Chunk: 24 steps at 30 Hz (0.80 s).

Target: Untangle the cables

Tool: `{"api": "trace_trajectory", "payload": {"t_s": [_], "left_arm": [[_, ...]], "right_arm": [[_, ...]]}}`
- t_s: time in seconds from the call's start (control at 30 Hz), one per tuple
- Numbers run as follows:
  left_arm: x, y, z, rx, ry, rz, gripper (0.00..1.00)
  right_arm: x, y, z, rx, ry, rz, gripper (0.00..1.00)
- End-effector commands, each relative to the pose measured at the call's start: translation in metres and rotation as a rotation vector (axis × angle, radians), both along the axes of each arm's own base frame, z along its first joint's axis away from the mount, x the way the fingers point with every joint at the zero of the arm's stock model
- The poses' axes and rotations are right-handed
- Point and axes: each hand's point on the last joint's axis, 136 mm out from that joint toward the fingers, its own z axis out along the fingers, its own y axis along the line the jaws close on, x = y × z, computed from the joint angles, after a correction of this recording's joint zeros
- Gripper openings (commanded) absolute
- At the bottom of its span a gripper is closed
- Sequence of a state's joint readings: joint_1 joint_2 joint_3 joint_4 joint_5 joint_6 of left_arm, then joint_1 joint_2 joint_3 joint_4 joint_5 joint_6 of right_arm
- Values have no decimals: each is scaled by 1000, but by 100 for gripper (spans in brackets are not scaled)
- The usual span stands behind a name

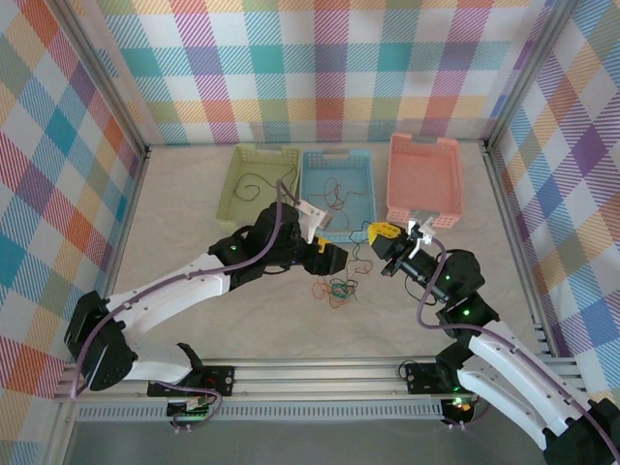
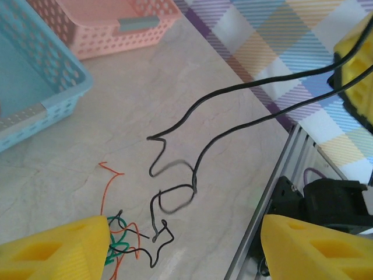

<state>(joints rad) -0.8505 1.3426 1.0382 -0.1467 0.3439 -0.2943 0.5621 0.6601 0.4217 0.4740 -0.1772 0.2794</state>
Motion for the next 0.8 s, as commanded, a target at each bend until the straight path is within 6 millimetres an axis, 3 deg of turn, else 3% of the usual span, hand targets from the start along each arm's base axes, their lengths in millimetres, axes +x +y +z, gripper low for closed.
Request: {"api": "trace_trajectory", "payload": {"t_s": [0.0, 0.13, 0.43, 0.53, 0.63, 0.77], "left_arm": [[-14, -20, 8, -51, -21, -112, 69], [-15, -31, 7, -46, -39, -133, 69], [10, -42, -21, 39, -28, -75, 66], [19, -46, -29, 64, -28, -52, 62], [19, -50, -34, 55, -11, -55, 49], [24, -53, -38, 39, -14, -29, 44]], "right_arm": [[-2, -1, 20, 44, -34, 9, 0], [0, -1, 18, 47, -27, 5, 0], [-2, 0, 18, 48, -28, 15, 0], [-2, 0, 17, 47, -26, 17, 0], [-3, 1, 16, 40, -25, 23, 0], [-5, 0, 14, 39, -30, 23, 0]]}}
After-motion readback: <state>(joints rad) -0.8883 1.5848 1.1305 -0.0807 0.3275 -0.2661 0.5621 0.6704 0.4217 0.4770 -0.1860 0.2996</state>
